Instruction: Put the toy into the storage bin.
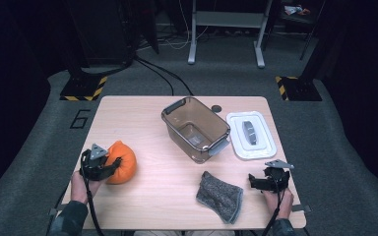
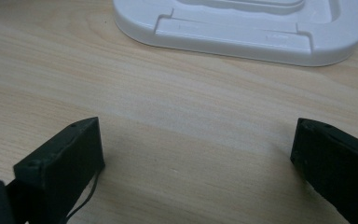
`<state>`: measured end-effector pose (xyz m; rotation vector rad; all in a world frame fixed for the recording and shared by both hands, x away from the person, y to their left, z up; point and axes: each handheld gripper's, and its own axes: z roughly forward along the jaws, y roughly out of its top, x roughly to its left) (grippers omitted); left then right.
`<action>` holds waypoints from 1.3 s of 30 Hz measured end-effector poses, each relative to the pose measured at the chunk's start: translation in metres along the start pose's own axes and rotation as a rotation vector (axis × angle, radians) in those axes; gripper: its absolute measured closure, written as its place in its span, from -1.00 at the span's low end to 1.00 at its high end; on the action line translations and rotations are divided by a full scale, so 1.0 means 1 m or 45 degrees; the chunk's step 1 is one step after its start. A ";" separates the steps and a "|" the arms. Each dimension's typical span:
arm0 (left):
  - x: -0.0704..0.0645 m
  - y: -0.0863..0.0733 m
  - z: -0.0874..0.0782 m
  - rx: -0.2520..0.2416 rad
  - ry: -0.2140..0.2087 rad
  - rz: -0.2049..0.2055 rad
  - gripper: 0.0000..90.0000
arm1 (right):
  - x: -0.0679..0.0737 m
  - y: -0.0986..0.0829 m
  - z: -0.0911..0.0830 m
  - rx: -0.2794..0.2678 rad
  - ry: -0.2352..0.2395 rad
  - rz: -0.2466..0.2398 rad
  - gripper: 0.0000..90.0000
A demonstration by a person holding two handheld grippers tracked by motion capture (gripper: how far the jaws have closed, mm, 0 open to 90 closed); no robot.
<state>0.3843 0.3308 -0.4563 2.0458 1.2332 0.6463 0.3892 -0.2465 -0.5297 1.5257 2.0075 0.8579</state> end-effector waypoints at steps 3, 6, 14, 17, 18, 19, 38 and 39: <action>0.002 0.002 -0.002 -0.001 -0.008 -0.018 0.40 | 0.000 0.000 0.000 0.000 0.000 0.000 -0.96; 0.003 0.004 -0.003 -0.009 -0.009 -0.025 0.39 | 0.000 0.000 0.000 -0.001 0.001 0.000 -0.96; 0.002 0.014 -0.005 -0.032 -0.020 -0.019 0.37 | 0.000 0.000 0.000 -0.001 0.001 0.001 -0.96; 0.002 0.020 -0.007 -0.036 -0.026 -0.014 0.37 | 0.000 0.000 0.000 -0.001 0.001 0.000 -0.96; 0.001 0.022 -0.007 -0.041 -0.022 -0.013 0.37 | 0.000 0.000 0.000 -0.001 0.001 0.000 -0.96; 0.001 0.025 -0.008 -0.038 -0.026 -0.007 0.37 | 0.000 0.000 0.000 -0.001 0.001 0.000 -0.96; -0.008 0.075 -0.014 -0.095 -0.037 0.071 0.36 | 0.001 0.000 0.000 -0.004 0.002 0.008 -0.96; -0.009 0.077 -0.014 -0.102 -0.035 0.080 0.36 | 0.001 0.000 0.000 -0.004 0.003 0.009 -0.96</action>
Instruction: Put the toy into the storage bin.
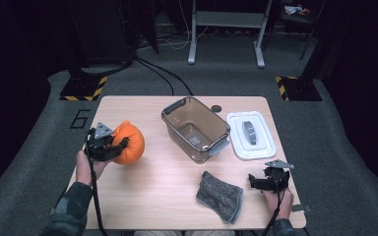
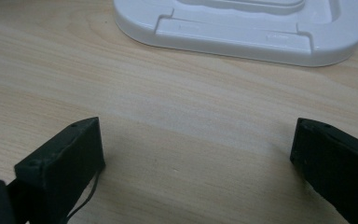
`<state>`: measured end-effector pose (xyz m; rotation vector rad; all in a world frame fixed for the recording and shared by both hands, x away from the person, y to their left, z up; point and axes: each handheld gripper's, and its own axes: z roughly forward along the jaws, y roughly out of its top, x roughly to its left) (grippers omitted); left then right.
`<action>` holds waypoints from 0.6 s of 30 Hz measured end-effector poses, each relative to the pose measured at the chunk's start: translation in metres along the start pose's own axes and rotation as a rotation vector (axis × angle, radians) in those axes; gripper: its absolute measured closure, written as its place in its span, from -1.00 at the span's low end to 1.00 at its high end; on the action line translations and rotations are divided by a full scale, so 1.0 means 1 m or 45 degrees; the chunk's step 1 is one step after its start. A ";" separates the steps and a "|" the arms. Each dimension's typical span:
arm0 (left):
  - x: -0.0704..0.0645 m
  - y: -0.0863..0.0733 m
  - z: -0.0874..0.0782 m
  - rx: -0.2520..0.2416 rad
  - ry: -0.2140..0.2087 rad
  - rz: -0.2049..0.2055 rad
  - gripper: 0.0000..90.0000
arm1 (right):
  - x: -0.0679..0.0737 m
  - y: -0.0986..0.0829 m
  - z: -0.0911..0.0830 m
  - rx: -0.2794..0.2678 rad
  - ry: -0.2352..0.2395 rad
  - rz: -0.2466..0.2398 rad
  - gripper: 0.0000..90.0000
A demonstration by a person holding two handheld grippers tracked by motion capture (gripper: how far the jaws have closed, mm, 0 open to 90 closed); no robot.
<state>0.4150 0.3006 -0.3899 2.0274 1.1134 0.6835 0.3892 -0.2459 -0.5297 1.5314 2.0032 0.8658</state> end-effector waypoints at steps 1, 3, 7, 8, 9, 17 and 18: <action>0.000 0.003 0.000 -0.002 0.001 0.004 0.36 | 0.000 0.000 0.000 0.001 0.000 -0.003 -0.96; 0.000 0.007 0.002 -0.003 0.002 0.014 0.35 | 0.000 0.000 0.000 0.001 0.000 0.000 -0.96; -0.001 0.017 0.003 -0.013 -0.002 0.018 0.35 | 0.000 0.000 0.000 0.000 0.000 0.000 -0.96; -0.001 0.019 0.002 -0.014 -0.005 0.022 0.35 | 0.000 0.000 0.000 0.000 0.000 0.000 -0.96; -0.001 0.021 0.002 -0.016 -0.004 0.023 0.35 | 0.000 0.000 0.000 0.000 0.000 -0.001 -0.96; -0.003 0.041 -0.002 -0.041 -0.010 0.049 0.35 | 0.000 0.000 0.000 0.000 -0.001 -0.001 -0.96; -0.004 0.044 -0.002 -0.047 -0.008 0.049 0.35 | 0.000 0.000 0.000 0.000 0.000 -0.001 -0.96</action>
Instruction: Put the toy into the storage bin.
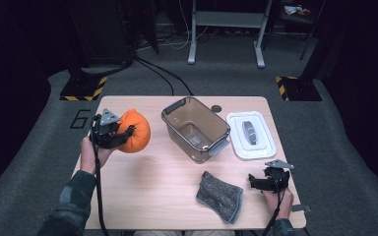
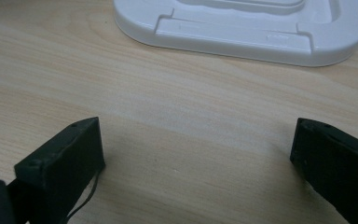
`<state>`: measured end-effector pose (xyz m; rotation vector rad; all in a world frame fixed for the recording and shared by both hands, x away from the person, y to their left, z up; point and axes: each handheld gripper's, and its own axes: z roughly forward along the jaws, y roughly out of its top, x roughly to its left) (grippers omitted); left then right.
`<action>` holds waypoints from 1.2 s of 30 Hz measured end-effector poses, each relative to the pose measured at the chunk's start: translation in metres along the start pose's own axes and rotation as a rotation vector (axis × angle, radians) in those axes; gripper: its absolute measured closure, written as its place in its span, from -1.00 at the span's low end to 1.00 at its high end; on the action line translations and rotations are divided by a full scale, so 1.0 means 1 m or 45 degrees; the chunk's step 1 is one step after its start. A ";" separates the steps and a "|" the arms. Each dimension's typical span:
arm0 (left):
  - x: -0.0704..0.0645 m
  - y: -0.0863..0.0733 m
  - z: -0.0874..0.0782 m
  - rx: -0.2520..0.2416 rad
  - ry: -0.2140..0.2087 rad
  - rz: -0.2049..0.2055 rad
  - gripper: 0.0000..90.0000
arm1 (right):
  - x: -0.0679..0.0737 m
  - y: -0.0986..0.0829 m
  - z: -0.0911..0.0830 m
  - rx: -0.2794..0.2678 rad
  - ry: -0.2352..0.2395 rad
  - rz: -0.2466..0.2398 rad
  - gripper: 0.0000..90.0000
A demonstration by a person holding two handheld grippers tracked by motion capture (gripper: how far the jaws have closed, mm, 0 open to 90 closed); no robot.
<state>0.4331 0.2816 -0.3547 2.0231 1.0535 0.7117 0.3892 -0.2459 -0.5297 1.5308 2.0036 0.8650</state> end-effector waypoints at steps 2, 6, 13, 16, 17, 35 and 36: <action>0.000 0.006 0.000 -0.007 0.001 0.011 0.35 | 0.000 0.000 0.000 0.000 0.000 0.000 -0.96; 0.000 0.020 0.000 -0.023 0.000 0.026 0.35 | 0.000 0.000 0.000 0.000 0.000 0.000 -0.96; -0.004 0.043 0.004 -0.031 0.001 0.076 0.34 | 0.000 0.000 0.000 0.000 0.000 0.000 -0.96; -0.006 0.052 0.008 -0.029 -0.008 0.082 0.34 | 0.000 0.000 0.000 0.000 0.000 0.000 -0.96; -0.007 0.055 0.010 -0.032 -0.010 0.079 0.34 | 0.000 0.000 0.000 0.000 0.000 0.000 -0.96; -0.034 0.102 0.045 -0.067 -0.073 0.103 0.31 | -0.001 0.000 0.000 0.002 -0.006 -0.005 -0.96; -0.036 0.104 0.047 -0.064 -0.078 0.110 0.31 | -0.001 0.000 0.000 0.002 -0.006 -0.004 -0.96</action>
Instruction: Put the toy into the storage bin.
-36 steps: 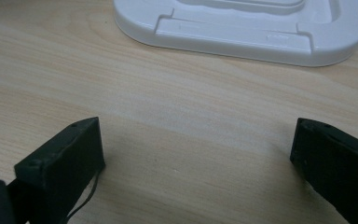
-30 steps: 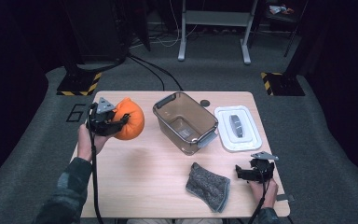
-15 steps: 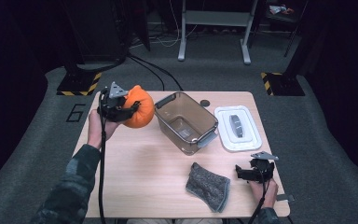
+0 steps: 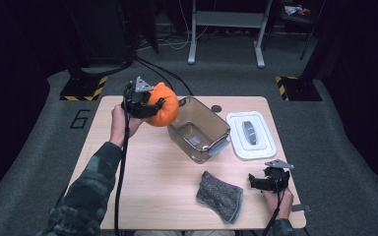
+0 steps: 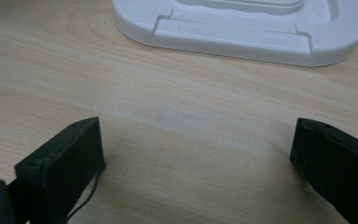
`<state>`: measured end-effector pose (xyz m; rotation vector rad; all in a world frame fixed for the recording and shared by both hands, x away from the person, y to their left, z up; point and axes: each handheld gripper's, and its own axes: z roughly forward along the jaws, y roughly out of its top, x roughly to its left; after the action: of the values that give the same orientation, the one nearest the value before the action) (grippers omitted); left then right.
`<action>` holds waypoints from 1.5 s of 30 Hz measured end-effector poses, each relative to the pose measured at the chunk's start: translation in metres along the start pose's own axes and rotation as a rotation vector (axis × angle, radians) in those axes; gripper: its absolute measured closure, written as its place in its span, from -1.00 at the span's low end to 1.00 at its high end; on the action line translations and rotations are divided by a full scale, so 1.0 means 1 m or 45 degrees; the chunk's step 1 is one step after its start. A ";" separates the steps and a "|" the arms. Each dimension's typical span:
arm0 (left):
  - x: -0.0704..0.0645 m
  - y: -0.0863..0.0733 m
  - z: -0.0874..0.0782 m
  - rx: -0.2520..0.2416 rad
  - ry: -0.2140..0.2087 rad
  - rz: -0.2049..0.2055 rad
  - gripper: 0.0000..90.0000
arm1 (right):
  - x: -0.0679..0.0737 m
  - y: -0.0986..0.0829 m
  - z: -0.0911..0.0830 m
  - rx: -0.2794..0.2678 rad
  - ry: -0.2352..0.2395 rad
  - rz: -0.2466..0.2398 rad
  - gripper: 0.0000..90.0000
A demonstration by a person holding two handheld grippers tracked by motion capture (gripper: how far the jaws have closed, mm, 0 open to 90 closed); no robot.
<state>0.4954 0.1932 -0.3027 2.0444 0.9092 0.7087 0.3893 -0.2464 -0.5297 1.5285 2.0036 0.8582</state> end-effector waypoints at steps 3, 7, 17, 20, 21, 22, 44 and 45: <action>-0.006 0.006 0.009 0.004 -0.014 0.008 0.31 | 0.000 0.000 0.000 0.000 0.000 -0.001 -0.96; -0.012 0.012 0.020 0.009 -0.023 0.003 0.31 | 0.000 0.000 0.000 0.000 0.000 -0.001 -0.96; -0.028 0.019 0.046 0.019 -0.057 -0.020 0.30 | 0.000 0.000 0.000 -0.001 -0.001 0.007 -0.96; -0.031 0.018 0.055 0.031 -0.075 -0.033 0.28 | 0.000 0.000 0.000 -0.001 0.000 0.006 -0.96; -0.032 0.017 0.057 0.036 -0.078 -0.037 0.28 | 0.000 0.000 0.000 -0.002 -0.001 0.005 -0.96; -0.033 0.017 0.059 0.037 -0.074 -0.033 0.28 | 0.000 0.000 0.000 -0.002 -0.001 0.005 -0.96; -0.045 0.003 0.091 0.099 -0.112 -0.040 0.22 | 0.000 0.000 0.000 -0.001 -0.001 -0.002 -0.96; -0.046 0.003 0.092 0.109 -0.114 -0.037 0.22 | 0.000 0.000 0.000 -0.001 -0.001 -0.002 -0.96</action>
<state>0.5363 0.1170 -0.3585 2.1157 0.9295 0.5665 0.3891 -0.2463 -0.5297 1.5270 2.0033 0.8574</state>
